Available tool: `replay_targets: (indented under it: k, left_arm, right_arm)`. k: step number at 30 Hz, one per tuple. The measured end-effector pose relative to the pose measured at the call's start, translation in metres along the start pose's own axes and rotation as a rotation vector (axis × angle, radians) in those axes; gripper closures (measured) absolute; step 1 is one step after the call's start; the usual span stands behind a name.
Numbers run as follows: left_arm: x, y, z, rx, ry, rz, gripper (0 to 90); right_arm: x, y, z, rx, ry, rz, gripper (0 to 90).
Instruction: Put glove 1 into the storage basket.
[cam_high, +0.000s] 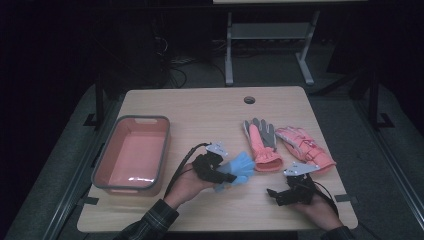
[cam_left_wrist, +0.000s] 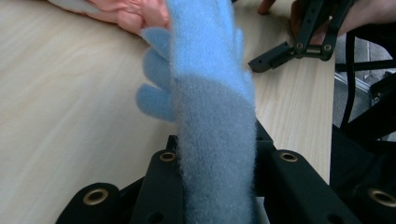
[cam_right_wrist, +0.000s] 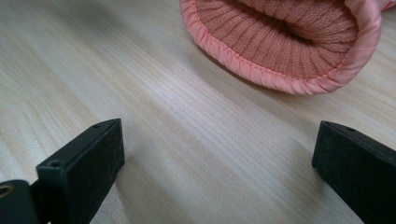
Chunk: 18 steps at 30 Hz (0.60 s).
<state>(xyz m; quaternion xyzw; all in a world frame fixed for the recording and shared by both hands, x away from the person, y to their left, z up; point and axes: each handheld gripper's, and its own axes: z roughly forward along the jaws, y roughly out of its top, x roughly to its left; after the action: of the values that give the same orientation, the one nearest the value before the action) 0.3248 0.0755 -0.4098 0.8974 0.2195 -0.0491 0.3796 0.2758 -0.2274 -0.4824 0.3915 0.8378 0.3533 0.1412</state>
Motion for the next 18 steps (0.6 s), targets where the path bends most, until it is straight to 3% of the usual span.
replay_targets:
  k: [18]
  left_arm:
    - [0.024, 0.000, -0.064, -0.072, 0.077, -0.054, 73.5]
  right_arm:
    - [0.000, 0.000, 0.000, -0.003, -0.001, -0.006, 1.7]
